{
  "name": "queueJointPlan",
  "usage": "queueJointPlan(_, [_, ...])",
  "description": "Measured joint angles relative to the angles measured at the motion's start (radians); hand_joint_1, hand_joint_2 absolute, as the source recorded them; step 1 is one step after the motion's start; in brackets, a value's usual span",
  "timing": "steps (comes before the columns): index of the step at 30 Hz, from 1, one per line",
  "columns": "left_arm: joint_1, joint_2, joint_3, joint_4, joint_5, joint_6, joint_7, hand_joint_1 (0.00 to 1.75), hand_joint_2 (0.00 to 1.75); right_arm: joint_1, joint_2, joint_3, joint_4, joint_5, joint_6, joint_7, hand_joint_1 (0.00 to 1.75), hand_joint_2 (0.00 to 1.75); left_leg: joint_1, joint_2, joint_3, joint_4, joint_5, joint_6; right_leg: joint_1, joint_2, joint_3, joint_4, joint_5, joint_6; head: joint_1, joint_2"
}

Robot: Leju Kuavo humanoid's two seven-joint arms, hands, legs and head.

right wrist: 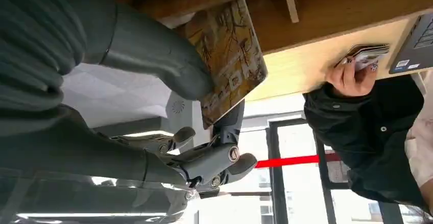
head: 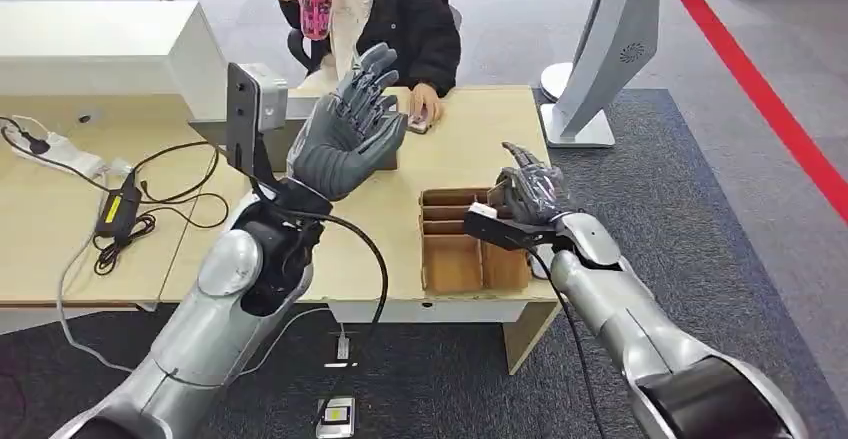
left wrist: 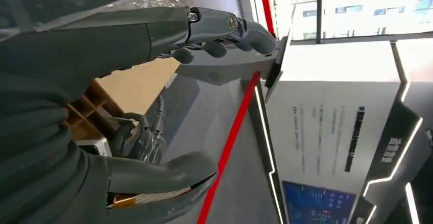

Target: Pass the card to the sensor for recognition and then transmit it.

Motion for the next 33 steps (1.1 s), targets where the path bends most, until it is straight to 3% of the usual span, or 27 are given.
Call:
queueJointPlan(12, [-0.001,-0.014,0.007,0.008,-0.007,-0.014,0.000,0.00,1.75,-0.017,0.002,0.000,0.002,-0.025,-0.045,-0.005,1.75,1.75,0.000,0.000,0.000,0.000,0.000,0.000,0.000,0.000,0.000,0.000,0.000,0.000,0.000,0.000])
queueJointPlan(15, [-0.002,-0.016,0.007,0.013,-0.007,-0.020,0.000,0.00,1.75,-0.063,0.002,0.000,0.002,-0.035,-0.080,-0.013,1.75,1.75,0.000,0.000,0.000,0.000,0.000,0.000,0.000,0.000,0.000,0.000,0.000,0.000,0.000,0.000])
queueJointPlan(23, [-0.008,-0.029,0.007,0.024,-0.007,-0.027,-0.007,0.00,1.75,-0.211,-0.011,-0.002,0.002,-0.037,-0.091,-0.031,1.75,1.75,0.000,0.000,0.000,0.000,0.000,0.000,0.000,0.000,0.000,0.000,0.000,0.000,0.000,0.000])
queueJointPlan(33, [-0.008,-0.033,0.010,0.043,-0.014,-0.032,-0.040,0.00,1.75,-0.272,-0.014,0.000,0.013,-0.006,-0.074,-0.029,1.75,1.75,0.000,0.000,0.000,0.000,0.000,0.000,0.000,0.000,0.000,0.000,0.000,0.000,0.000,0.000])
